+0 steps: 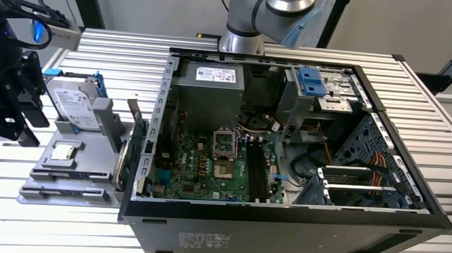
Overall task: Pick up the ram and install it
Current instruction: 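Pick up the ram and move it above insertion slot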
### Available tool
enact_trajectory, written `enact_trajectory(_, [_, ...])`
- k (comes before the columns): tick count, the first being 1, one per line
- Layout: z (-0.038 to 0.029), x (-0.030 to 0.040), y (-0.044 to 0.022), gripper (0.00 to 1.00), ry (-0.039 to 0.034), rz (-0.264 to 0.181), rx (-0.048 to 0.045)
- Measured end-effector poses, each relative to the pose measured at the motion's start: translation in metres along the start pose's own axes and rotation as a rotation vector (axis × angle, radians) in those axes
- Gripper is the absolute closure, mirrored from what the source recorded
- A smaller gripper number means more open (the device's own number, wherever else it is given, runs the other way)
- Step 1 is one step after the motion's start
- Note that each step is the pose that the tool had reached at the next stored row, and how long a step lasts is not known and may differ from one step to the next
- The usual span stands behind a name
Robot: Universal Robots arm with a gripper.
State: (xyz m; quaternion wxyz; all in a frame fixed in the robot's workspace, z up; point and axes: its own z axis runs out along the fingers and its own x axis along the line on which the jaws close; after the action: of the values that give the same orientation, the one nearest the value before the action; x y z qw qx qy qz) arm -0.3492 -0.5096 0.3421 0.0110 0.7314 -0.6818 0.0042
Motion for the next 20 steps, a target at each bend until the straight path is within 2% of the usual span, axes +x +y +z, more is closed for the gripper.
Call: enact_trajectory(20, [0.0148, -0.0020, -0.0003, 0.00, 0.0208, 0.000, -0.0014])
